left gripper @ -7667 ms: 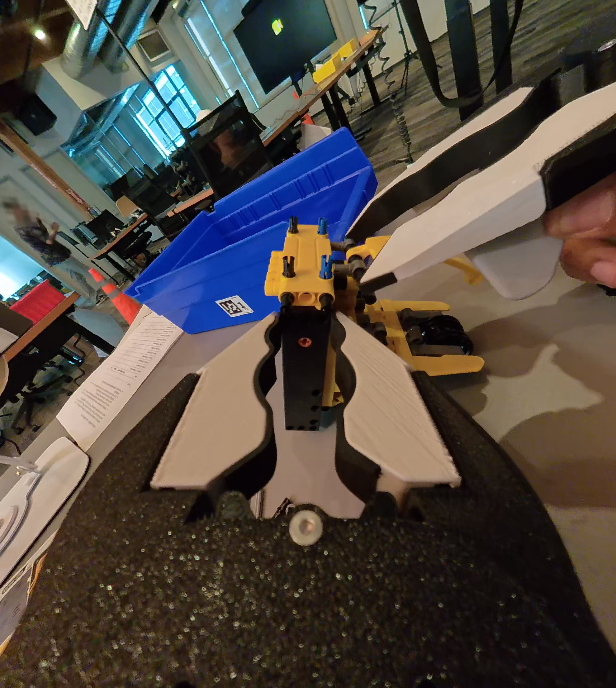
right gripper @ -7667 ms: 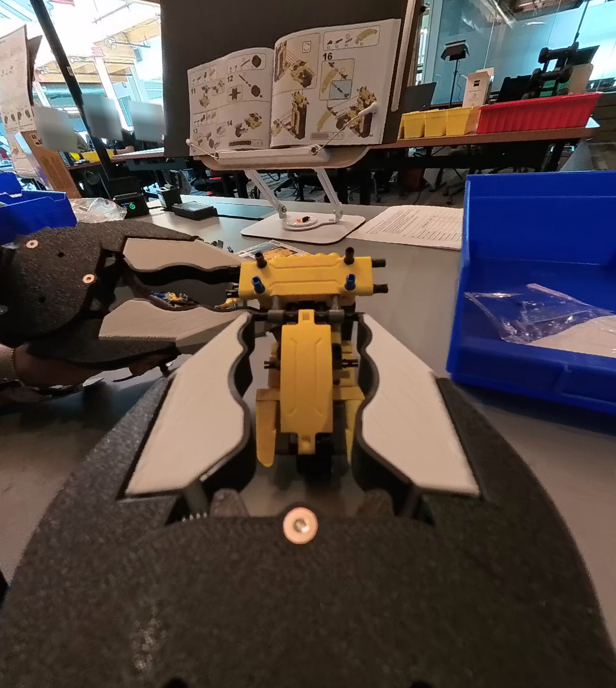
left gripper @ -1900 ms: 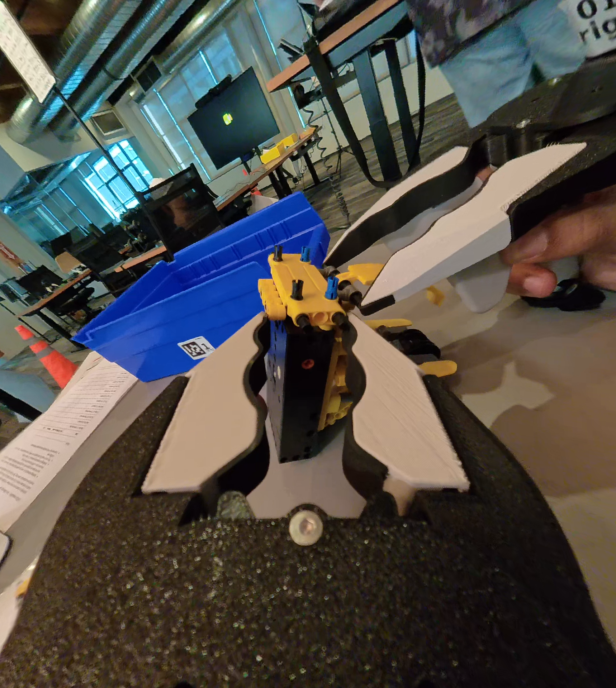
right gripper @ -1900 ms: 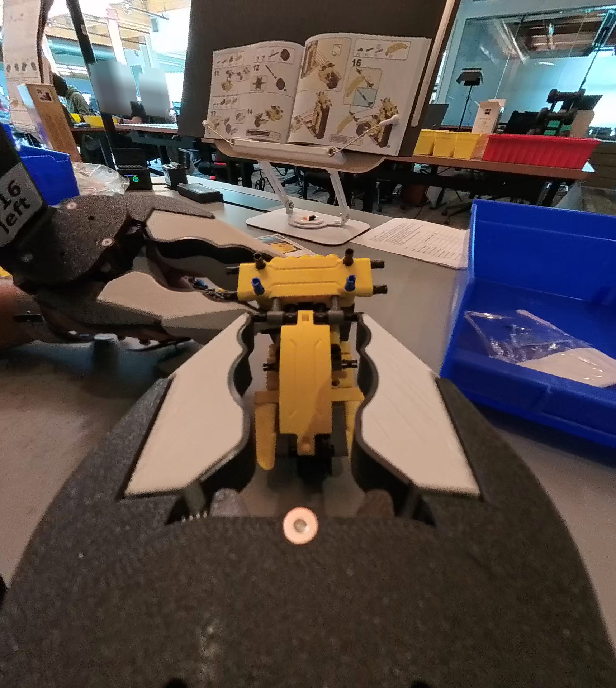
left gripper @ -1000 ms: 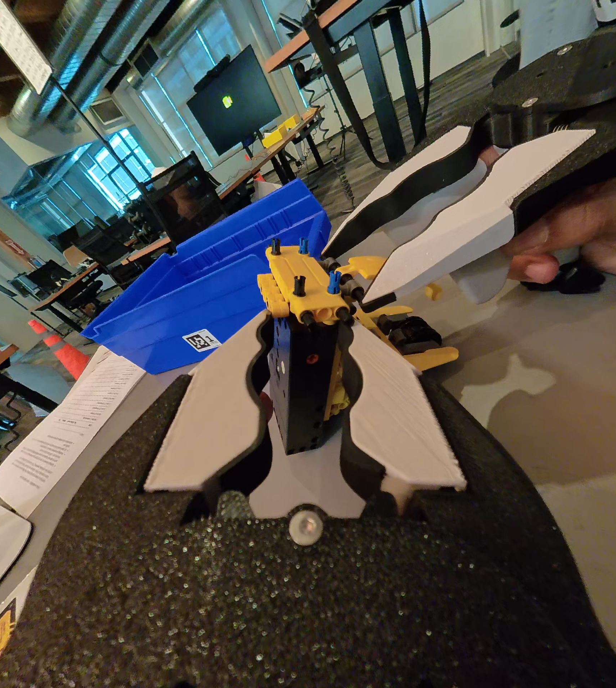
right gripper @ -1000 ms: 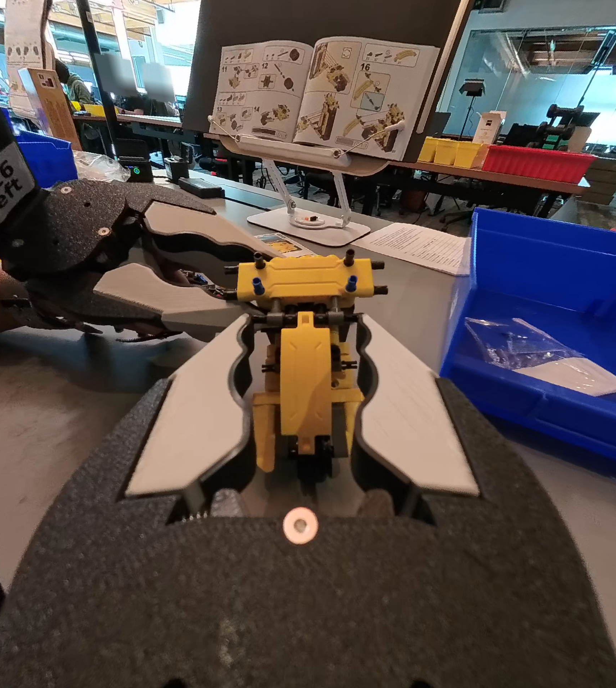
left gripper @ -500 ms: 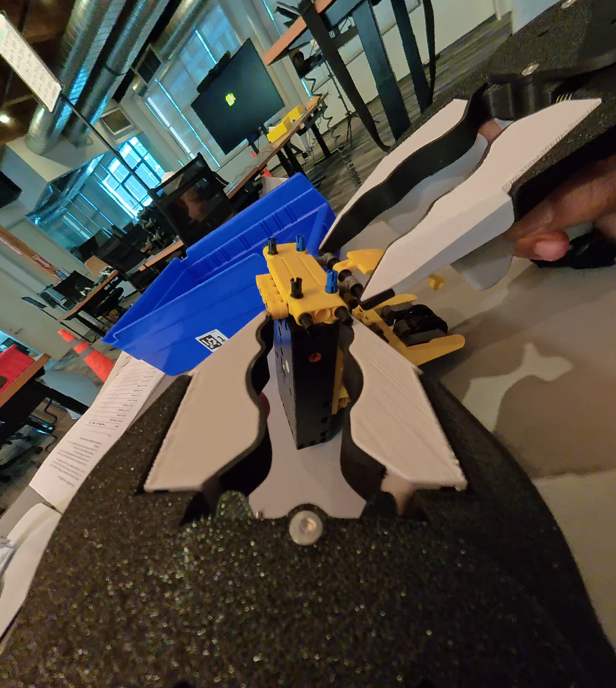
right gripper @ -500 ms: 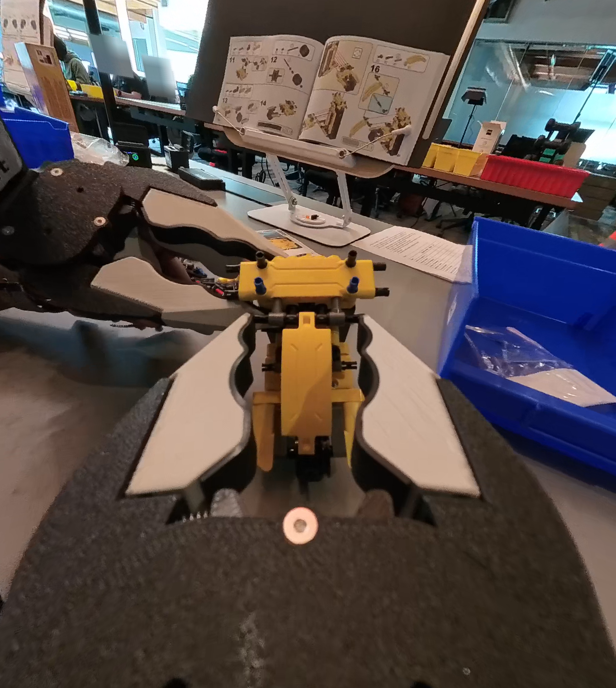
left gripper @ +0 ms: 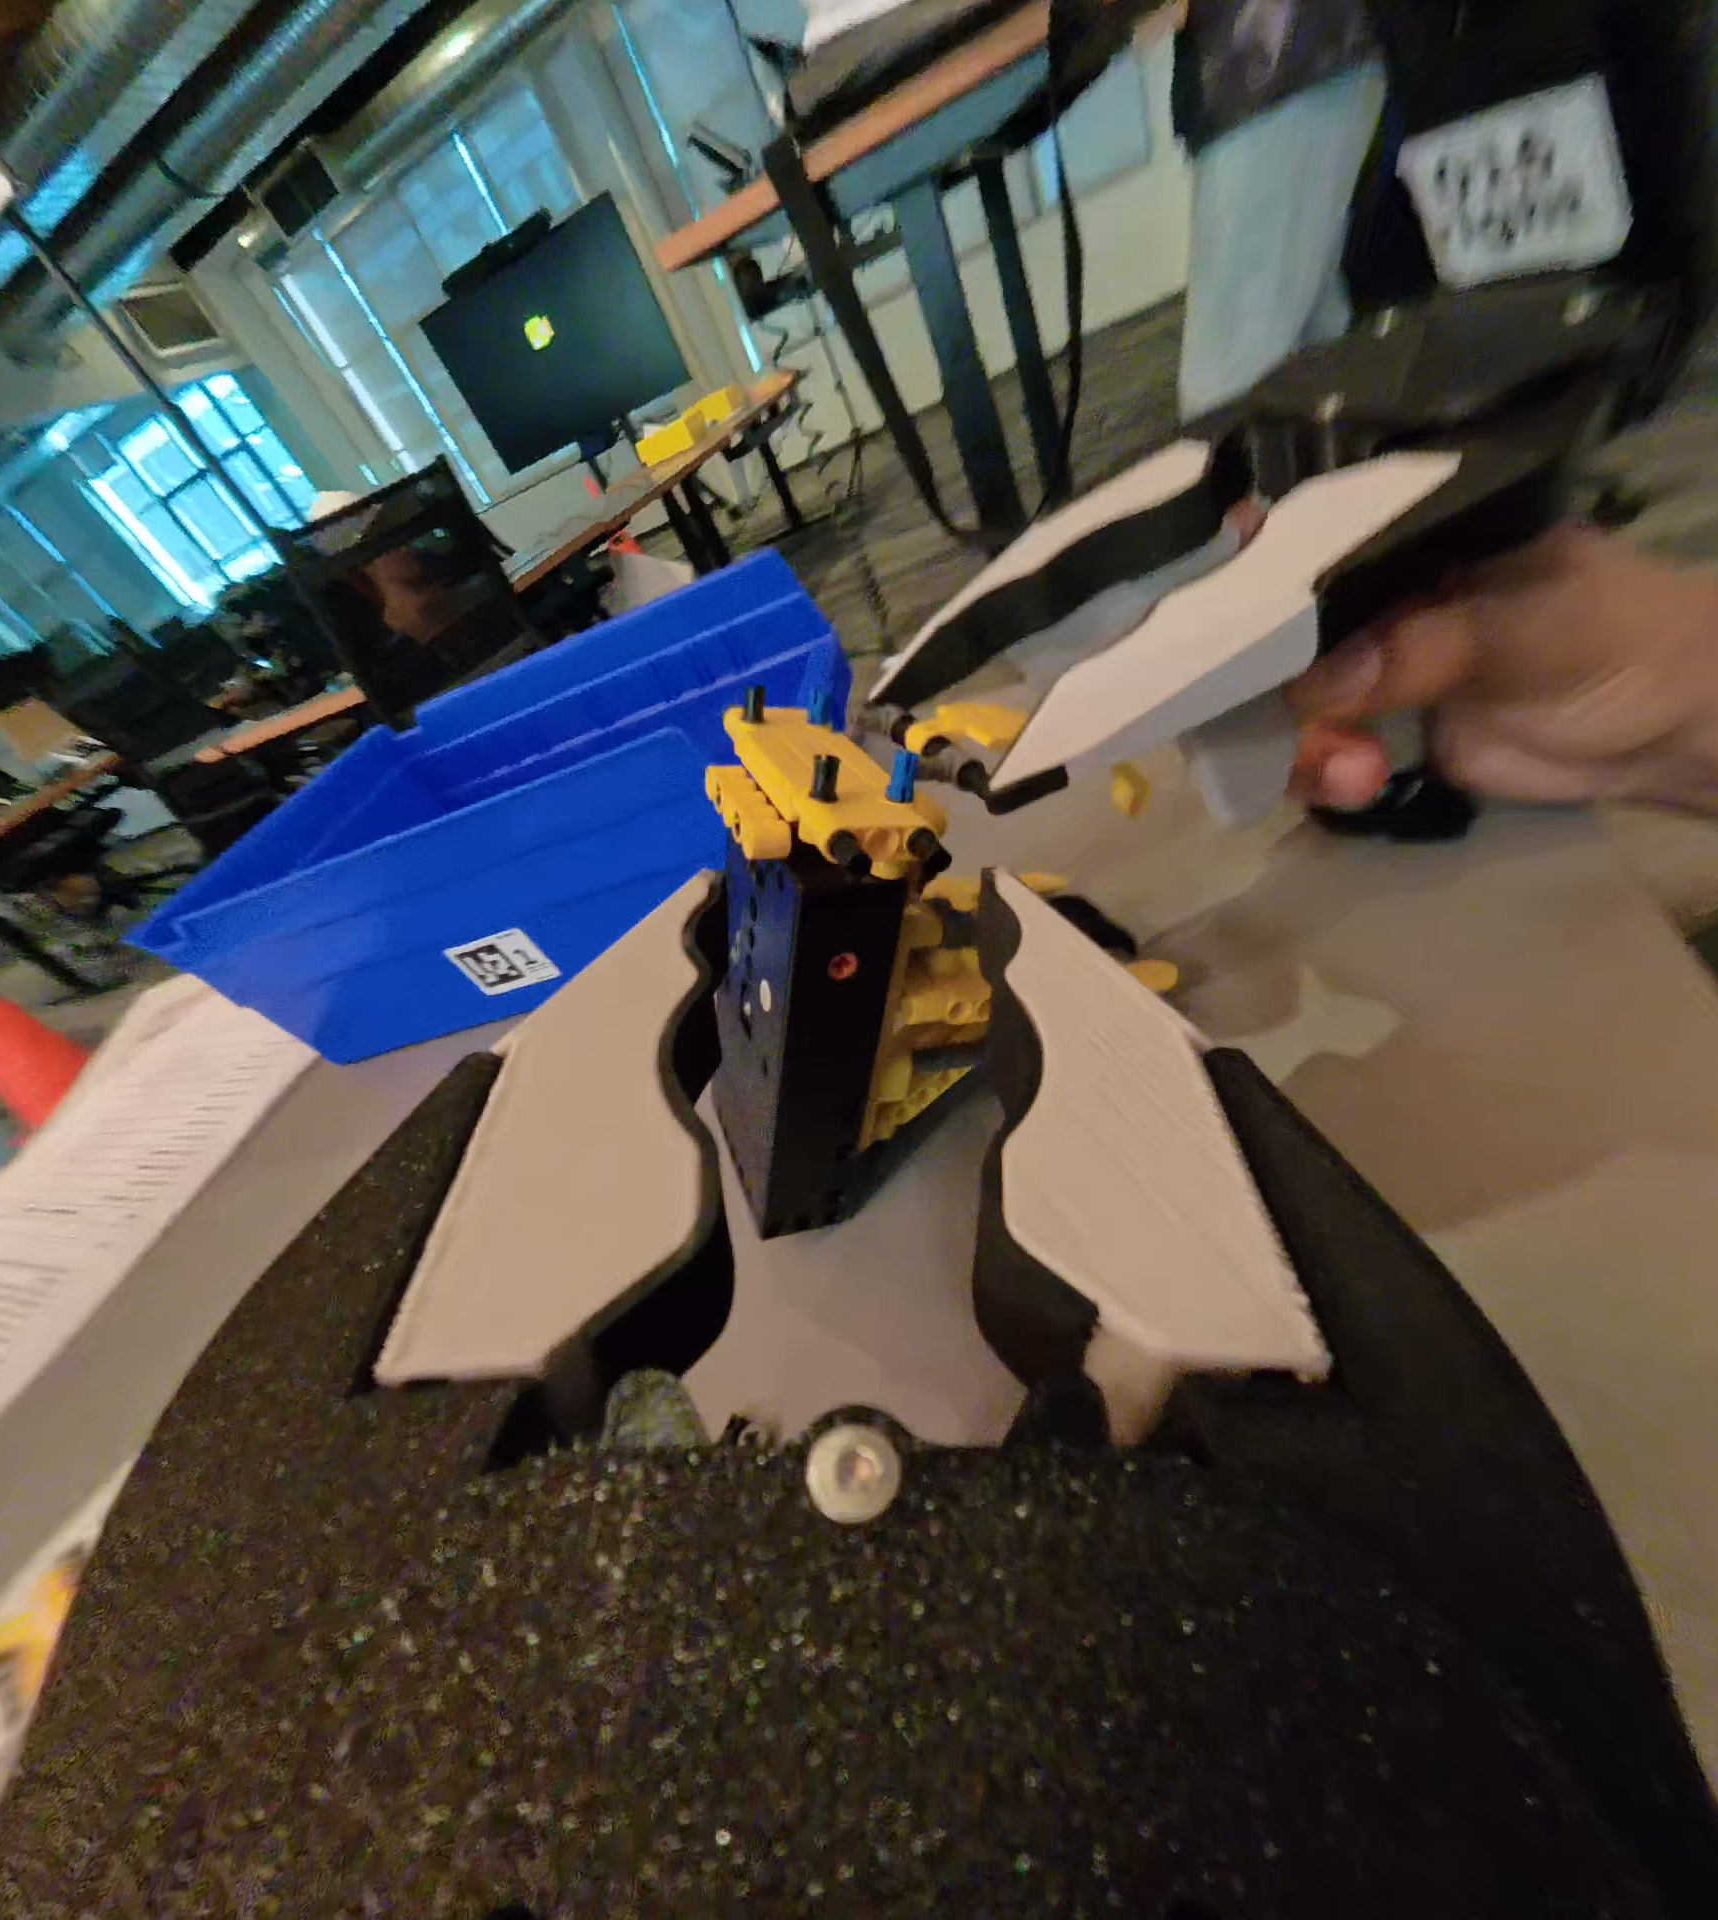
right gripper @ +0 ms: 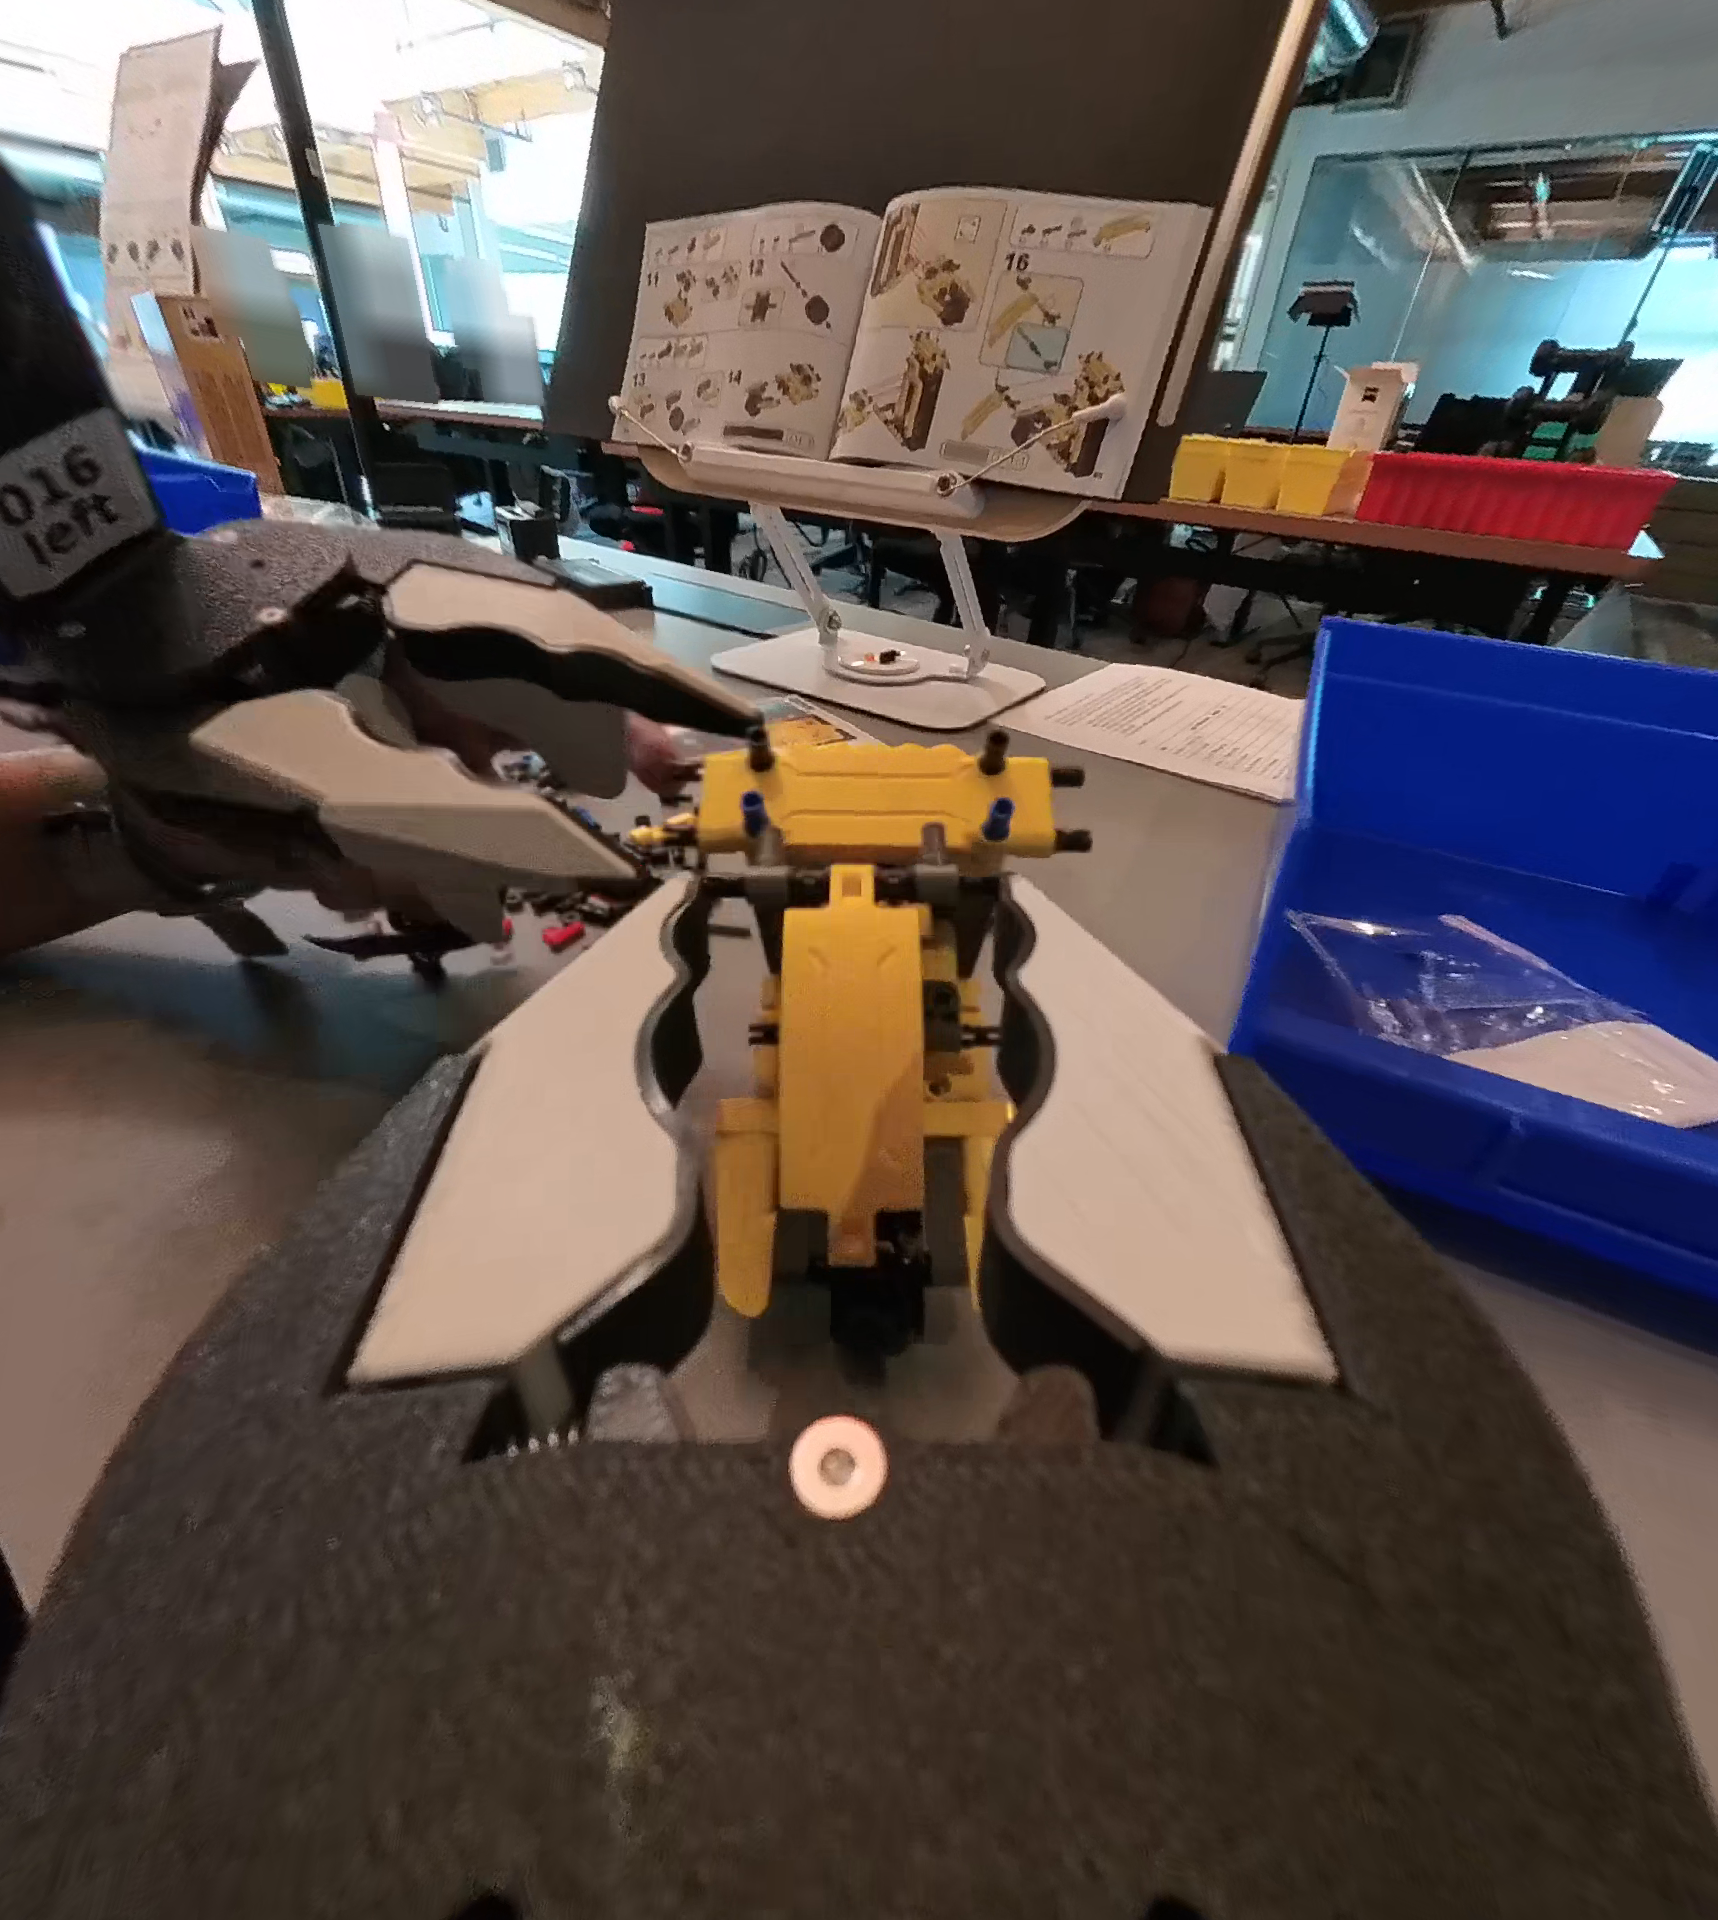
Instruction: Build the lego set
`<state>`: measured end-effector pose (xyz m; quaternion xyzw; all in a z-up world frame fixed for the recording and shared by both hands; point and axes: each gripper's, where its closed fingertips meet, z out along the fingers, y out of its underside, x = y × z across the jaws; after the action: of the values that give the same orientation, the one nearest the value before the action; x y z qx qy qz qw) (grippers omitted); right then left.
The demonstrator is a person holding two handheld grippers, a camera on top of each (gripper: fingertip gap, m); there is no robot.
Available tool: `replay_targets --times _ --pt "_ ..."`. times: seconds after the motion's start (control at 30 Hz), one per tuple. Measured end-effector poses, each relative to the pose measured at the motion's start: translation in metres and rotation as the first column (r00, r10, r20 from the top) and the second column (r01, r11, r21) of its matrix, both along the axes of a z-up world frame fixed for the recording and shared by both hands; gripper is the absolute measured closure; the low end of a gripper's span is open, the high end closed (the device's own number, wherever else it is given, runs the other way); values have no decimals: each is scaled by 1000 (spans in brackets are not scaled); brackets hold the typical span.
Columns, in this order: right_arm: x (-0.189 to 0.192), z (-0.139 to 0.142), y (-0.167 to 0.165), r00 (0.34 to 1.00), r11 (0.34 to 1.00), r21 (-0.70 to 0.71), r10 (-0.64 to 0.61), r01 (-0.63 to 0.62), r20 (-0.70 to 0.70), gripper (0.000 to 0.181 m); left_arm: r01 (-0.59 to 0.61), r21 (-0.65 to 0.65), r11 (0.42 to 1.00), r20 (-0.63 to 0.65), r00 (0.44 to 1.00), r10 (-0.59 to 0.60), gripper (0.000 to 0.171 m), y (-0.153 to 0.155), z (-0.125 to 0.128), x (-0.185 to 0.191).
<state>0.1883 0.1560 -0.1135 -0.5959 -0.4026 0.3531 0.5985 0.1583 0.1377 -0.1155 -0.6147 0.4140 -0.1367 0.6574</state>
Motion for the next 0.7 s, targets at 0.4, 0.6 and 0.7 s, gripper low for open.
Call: replay_targets --times 0.4,0.6,0.7 --pt "10 11 2 995 1000 -25 15 -18 -101 127 3 -112 994 223 975 22 124 8 13 -13" --pt "7 21 -10 999 984 174 -21 27 -37 126 210 -115 971 479 868 -131 129 -19 56 -10" --pt "2 30 -21 999 953 301 -43 44 -9 126 367 -231 901 556 810 -188 152 -30 56 0"
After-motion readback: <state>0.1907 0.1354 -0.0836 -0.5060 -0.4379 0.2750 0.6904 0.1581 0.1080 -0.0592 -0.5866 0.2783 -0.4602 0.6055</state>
